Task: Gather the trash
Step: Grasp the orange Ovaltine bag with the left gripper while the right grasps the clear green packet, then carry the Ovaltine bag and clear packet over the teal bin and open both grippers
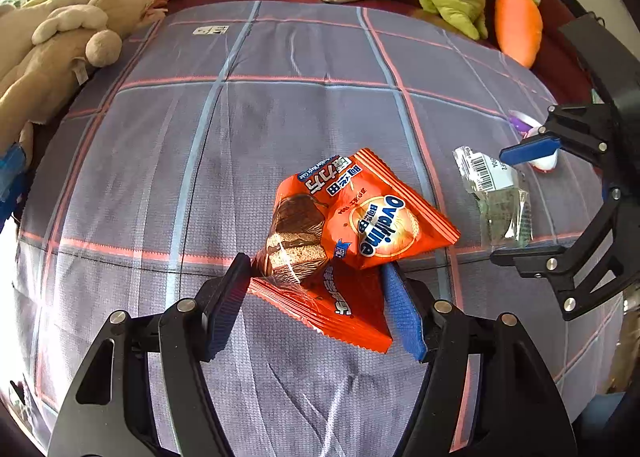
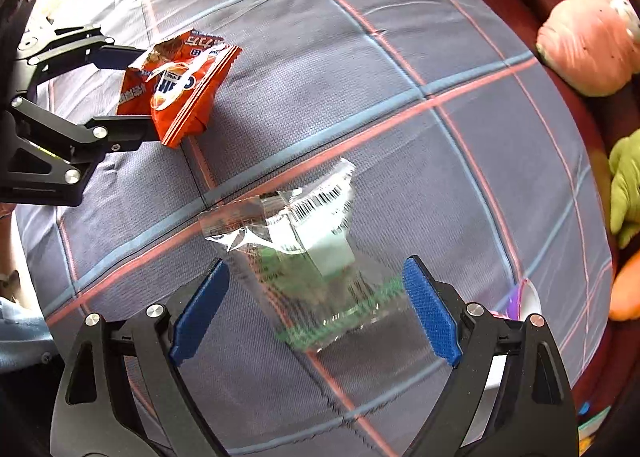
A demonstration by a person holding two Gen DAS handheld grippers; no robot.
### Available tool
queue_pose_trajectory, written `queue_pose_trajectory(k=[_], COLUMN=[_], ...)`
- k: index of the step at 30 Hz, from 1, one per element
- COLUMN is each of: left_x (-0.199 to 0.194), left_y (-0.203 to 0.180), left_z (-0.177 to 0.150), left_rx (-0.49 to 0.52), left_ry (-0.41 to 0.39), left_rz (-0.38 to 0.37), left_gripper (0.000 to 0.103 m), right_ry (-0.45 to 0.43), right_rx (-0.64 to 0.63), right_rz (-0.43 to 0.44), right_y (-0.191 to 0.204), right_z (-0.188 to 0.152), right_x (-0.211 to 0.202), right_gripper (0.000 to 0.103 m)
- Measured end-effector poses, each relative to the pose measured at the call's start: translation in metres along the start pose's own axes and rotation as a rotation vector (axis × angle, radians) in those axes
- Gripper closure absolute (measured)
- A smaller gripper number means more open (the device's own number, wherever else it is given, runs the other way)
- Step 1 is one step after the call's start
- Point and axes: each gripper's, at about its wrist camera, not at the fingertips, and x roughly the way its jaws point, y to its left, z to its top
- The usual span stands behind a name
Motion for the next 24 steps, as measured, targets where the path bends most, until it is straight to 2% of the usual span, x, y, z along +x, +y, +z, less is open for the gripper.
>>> queue_pose_trajectory(k=[2,4,5,16,24], left_x=[0.000,0.001,0.001,-0.006,-0.020], left_y=[-0.001,-0.003,-0.005,-0.054,-0.121], left_z=[-0.001,-0.002,-0.002,-0.005,-0.017], left_rx=[-0.006,-0.012,-0.013,0.043,0.122], left_ry=[0.002,0.003,0.004,-0.007,-0.027], left_rz=[0.002,0.002,0.001,-0.045,-0.110], left_gripper=[0.036,0.036,0.036,0.036,0.036], right_ry=[-0.019,-0.038,-0.055,-0.103,-0.145], right_rx=[0.037,0.084,0.120,0.400,0.591], right_rz=[0.021,0.055,0.057,0.065,0.072], right_y=[-0.004,-0.008,-0.011,-0.028,-0.032], right_z=[-0.003,-0.009,-0.014,-0.092,-0.181], right_x=[0.003,0.001,-0.002,-0.040,-0.068], right_gripper=[0.020,0.043,0.050,0.051,0.051])
